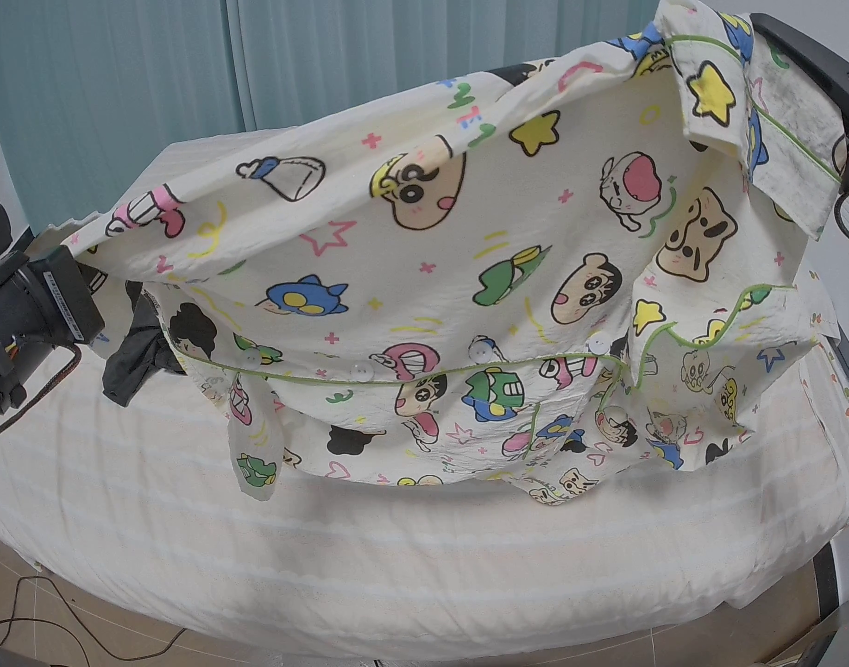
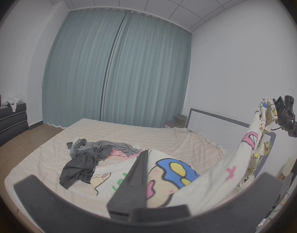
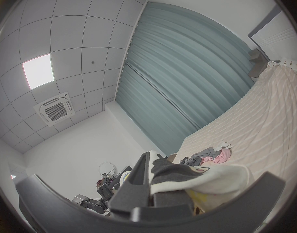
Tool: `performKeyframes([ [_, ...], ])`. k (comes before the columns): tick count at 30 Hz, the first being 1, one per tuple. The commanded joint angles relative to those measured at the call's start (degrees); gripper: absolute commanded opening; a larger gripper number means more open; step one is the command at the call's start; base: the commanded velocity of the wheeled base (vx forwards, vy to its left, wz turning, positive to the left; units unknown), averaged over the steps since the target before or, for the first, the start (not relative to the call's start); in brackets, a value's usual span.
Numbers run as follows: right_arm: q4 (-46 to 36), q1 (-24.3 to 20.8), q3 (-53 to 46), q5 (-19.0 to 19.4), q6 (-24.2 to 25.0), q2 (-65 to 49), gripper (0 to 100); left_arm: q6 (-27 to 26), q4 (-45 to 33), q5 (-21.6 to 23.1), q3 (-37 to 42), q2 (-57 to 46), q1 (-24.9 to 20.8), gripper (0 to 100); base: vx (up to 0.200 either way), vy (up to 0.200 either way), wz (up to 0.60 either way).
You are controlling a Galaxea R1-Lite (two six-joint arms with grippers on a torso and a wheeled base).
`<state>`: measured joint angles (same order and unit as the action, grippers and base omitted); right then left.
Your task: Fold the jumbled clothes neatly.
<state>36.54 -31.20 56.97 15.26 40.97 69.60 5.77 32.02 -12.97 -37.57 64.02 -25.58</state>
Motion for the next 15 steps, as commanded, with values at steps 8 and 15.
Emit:
performKeyframes([
  [8,-0.06,-0.01,-0.54,-0.06,-0.02,-1.13,0,0.21,0.06,-0.04,1.01,-0.66,0.00,0,-0.200,0.000,0.00],
  [15,-2.17,-0.18,-0.54,0.12,-0.10,-3.68,0,-0.05,0.06,-0.04,1.98,-1.62,-0.09,0,-0.200,0.000,0.00],
])
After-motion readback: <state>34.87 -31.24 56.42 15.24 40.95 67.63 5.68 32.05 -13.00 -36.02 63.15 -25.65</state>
